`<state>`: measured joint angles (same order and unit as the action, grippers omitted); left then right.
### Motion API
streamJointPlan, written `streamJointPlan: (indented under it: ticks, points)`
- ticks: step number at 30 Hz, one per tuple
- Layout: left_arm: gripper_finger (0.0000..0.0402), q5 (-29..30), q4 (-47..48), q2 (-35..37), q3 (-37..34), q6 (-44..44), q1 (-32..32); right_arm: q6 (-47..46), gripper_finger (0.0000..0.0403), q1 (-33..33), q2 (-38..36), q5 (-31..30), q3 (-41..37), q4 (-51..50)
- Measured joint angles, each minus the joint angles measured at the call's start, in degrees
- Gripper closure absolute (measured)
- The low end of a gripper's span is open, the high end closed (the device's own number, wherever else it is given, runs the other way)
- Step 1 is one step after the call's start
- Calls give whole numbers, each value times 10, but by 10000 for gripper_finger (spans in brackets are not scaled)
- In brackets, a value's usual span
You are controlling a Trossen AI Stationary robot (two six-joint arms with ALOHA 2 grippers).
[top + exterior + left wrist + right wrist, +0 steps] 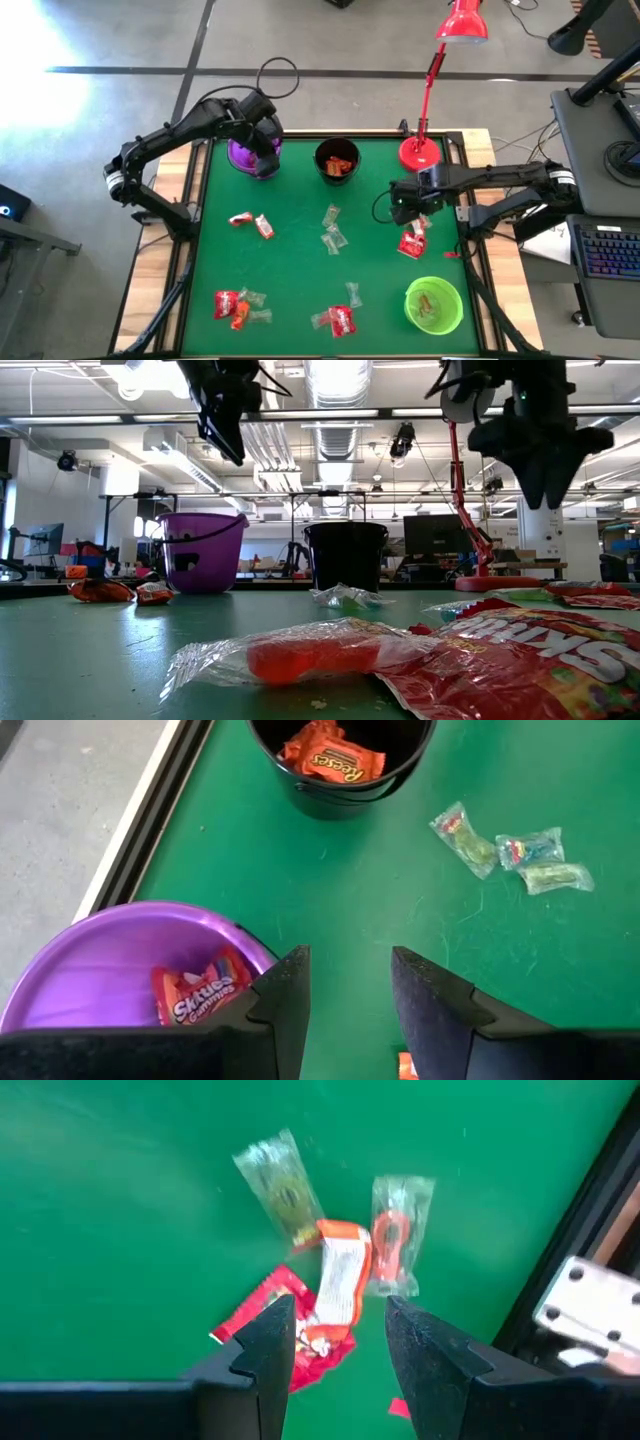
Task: Sort candy
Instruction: Put the orange candy into the black bucket
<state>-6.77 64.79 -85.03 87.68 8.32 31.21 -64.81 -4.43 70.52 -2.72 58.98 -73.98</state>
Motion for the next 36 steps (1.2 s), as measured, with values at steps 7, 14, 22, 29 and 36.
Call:
streamJointPlan:
  ticks: [7, 14, 22, 29, 36]
  points:
    - [278, 0, 1, 0, 0, 4, -4, -62, 255, 45, 0, 19, -56, 62]
    - [278, 1, 3, 0, 0, 4, -10, -113, 255, 66, 1, 15, -108, 87]
    - [278, 1, 3, 1, 0, 2, -19, -111, 255, 67, 5, 12, -171, 180]
    - [278, 1, 4, 1, -1, 2, -28, -78, 255, 67, 40, 15, -204, 198]
    - [278, 1, 3, 1, -1, 2, -28, -58, 258, 67, 86, 17, -197, 237]
